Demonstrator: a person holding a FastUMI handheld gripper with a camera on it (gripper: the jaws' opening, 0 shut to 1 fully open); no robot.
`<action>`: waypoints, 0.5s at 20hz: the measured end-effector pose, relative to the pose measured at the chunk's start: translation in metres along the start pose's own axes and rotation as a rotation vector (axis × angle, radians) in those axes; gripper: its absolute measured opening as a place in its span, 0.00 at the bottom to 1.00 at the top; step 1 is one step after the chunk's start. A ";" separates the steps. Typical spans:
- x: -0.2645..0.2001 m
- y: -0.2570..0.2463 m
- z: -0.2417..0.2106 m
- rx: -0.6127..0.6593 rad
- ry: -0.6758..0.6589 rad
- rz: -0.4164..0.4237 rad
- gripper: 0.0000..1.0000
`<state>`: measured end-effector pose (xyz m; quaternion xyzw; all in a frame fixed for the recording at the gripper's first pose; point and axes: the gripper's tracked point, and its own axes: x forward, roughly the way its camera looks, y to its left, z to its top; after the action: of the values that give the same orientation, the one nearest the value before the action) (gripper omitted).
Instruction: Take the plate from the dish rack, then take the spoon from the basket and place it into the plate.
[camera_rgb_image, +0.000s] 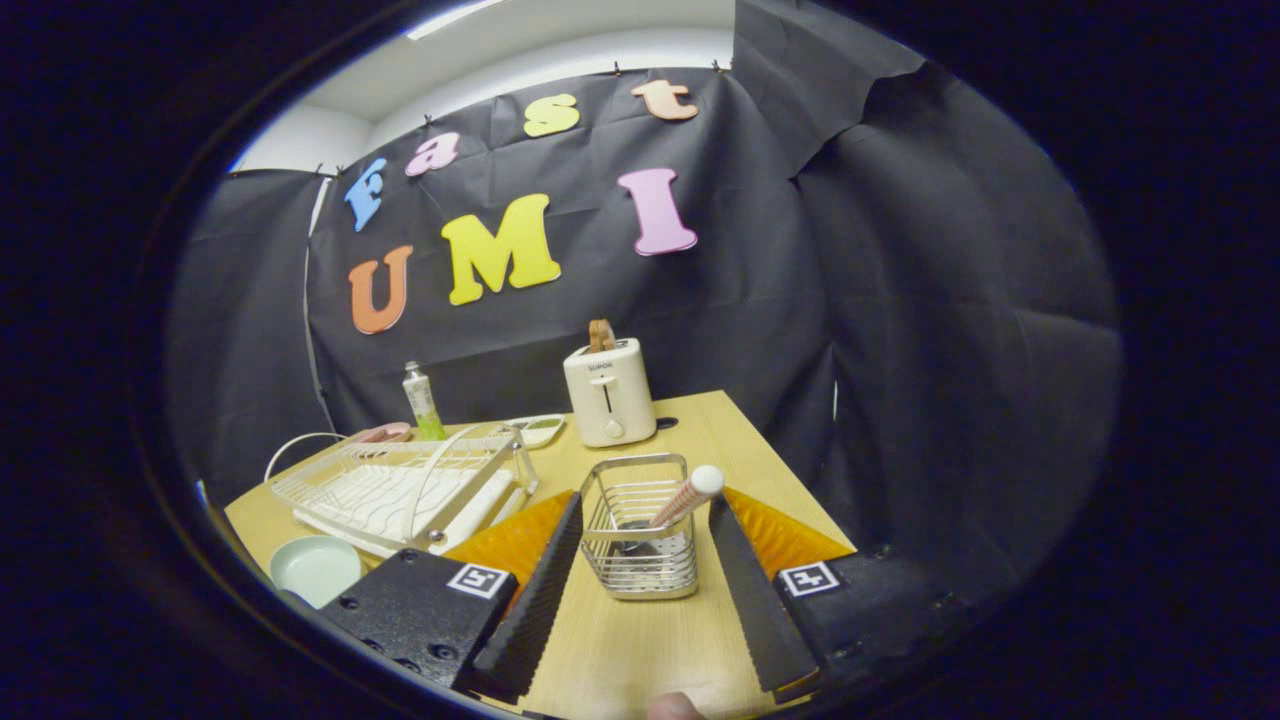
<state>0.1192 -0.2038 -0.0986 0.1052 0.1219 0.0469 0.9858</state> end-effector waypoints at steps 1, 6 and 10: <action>0.003 -0.002 -0.001 0.006 0.005 -0.007 0.80; 0.010 -0.008 0.011 0.060 -0.016 -0.021 0.58; 0.004 -0.006 0.022 0.042 -0.052 -0.025 0.16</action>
<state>0.1286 -0.2133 -0.0798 0.1257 0.0986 0.0290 0.9867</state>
